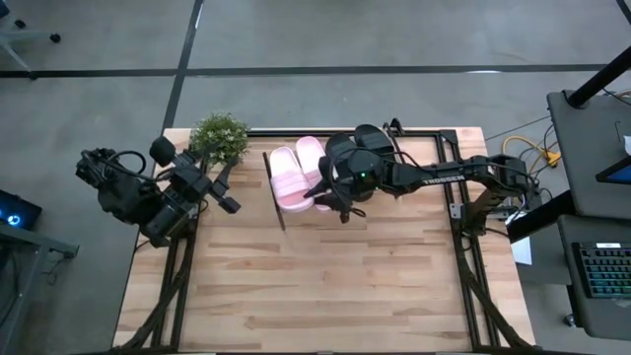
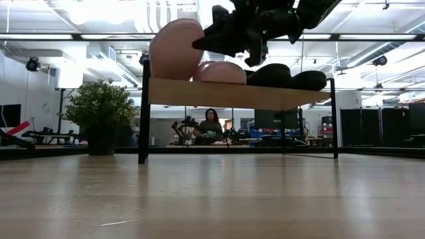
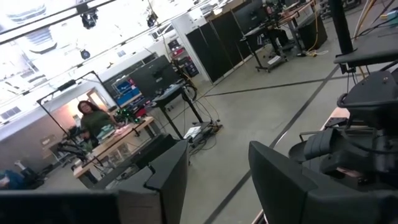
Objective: Pick and place slides into the shelf
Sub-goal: Put the pink slipper on the shelf
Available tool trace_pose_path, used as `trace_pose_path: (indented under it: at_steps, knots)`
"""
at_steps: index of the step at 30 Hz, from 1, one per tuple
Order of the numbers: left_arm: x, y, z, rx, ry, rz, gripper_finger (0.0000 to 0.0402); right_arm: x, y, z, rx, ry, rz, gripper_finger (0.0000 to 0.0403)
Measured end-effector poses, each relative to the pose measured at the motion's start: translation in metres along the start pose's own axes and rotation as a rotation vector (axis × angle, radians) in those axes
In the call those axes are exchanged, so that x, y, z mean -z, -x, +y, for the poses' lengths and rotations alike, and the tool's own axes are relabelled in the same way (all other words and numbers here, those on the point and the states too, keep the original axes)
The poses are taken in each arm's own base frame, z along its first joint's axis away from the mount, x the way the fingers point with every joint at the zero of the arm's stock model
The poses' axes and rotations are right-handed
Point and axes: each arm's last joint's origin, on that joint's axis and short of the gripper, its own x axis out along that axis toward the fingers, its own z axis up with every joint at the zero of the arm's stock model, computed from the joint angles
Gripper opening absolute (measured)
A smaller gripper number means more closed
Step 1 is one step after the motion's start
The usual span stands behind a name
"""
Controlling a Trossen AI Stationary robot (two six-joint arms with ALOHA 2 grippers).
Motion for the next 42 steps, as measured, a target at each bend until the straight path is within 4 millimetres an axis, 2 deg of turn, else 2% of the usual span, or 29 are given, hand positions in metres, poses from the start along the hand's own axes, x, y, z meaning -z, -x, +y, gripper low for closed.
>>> trace_pose_path:
  at_steps: [5, 12, 23, 31, 42]
  knots:
    - [0.0, 0.0, 0.001, 0.0, 0.006, 0.0, 0.0154, -0.001, 0.0, -0.002, 0.003, -0.066, 0.0, 0.011]
    - [-0.001, 0.0, 0.002, 0.0, 0.025, 0.0, 0.0154, -0.005, -0.001, -0.001, -0.045, -0.232, 0.042, 0.0132]
    - [-0.001, 0.0, 0.001, 0.0, 0.024, 0.0, 0.0154, -0.034, 0.0, -0.012, -0.147, -0.455, 0.129, 0.0155]
    - [-0.001, 0.0, 0.001, 0.0, 0.023, 0.0, 0.0154, -0.038, 0.003, -0.019, -0.124, -0.473, 0.209, 0.0185]
    - [-0.001, 0.0, 0.002, 0.0, 0.023, 0.0, 0.0154, -0.045, 0.005, -0.019, -0.133, -0.543, 0.264, 0.0257]
